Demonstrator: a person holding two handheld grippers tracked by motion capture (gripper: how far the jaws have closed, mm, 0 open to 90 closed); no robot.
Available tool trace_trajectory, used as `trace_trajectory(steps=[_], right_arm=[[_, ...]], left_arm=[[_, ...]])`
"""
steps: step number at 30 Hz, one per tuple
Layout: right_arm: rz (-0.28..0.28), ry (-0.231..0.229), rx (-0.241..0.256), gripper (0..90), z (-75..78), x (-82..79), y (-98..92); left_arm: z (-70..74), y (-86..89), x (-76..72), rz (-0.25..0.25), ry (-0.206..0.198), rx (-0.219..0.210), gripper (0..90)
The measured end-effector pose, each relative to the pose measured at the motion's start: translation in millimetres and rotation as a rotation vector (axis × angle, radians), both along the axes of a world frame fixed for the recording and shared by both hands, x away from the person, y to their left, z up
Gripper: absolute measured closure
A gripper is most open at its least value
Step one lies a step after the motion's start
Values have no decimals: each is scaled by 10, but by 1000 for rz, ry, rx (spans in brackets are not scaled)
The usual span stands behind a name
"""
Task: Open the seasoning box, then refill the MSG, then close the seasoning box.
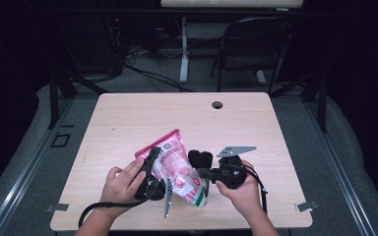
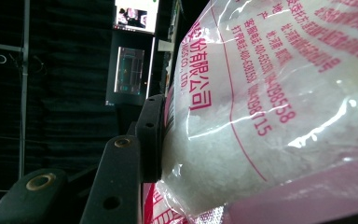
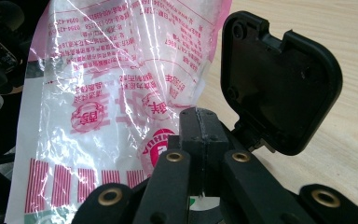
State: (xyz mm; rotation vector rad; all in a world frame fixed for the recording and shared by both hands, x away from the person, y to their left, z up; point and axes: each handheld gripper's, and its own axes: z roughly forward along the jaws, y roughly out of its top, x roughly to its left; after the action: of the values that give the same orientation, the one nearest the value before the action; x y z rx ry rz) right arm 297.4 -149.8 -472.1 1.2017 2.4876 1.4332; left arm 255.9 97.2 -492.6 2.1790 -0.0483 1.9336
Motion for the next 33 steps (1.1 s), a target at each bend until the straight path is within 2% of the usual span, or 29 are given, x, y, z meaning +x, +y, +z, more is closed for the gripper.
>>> trace_trajectory(steps=[33], right_arm=[[13, 7, -9, 900, 11, 6, -9]], left_arm=[[39, -21, -16, -8, -15, 15, 636]])
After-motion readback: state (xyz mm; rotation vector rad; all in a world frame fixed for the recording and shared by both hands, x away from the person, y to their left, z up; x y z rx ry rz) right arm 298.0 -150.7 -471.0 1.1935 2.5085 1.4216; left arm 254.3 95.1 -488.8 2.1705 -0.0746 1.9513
